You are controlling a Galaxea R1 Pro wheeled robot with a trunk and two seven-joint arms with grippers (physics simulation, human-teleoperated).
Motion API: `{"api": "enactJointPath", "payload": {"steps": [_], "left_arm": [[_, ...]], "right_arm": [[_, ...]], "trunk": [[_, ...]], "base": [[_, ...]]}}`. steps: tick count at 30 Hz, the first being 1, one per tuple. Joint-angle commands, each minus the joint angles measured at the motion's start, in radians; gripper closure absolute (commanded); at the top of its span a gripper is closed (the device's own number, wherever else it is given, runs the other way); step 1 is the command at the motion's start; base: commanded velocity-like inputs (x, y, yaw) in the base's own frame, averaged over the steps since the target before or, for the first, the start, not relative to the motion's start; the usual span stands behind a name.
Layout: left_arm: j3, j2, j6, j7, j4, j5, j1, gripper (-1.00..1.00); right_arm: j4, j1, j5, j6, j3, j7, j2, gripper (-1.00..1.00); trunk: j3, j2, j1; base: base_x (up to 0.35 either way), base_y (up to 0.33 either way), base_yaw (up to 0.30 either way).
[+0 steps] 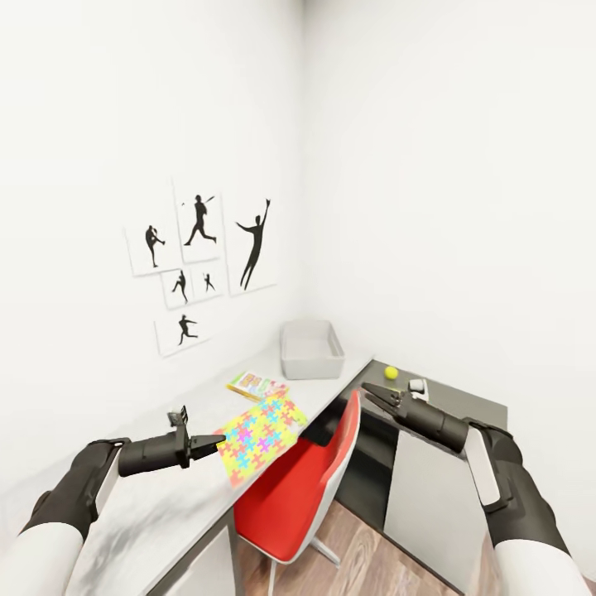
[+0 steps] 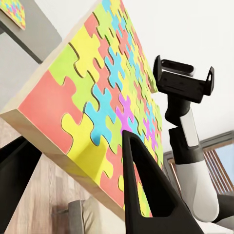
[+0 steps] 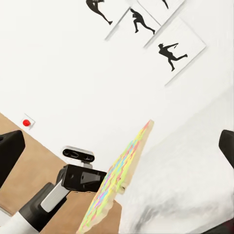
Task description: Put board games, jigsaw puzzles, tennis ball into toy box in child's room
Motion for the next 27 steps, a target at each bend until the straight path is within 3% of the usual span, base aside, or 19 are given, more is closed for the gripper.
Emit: {"api": "enactJointPath", "payload": {"steps": [1,17,27], "left_arm": [[0.0,0.0,0.01,-0.004,0.0,0.0,0.0,1.0],[0.0,-0.001,0.008,-0.006,0.0,0.0,0.0,1.0],[0.0,-0.001,0.005,-0.006,0.0,0.0,0.0,1.0]], "right_arm": [[0.001,0.0,-0.001,0.004,-0.001,0.002,0.0,-1.0],[0.0,0.0,0.0,0.006,-0.004,-0.004,0.002,-1.0],[0.001,0.0,0.0,0.006,-0.005,-0.005,0.002,-1.0]], "trunk": [[-0.001,-0.001,0.001],[-0.001,-0.001,0.001],[-0.001,-0.001,0.001]], "base": [[0.278,-0.03,-0.084],[0.286,-0.011,-0.013],[0.281,-0.165,0.0]]}}
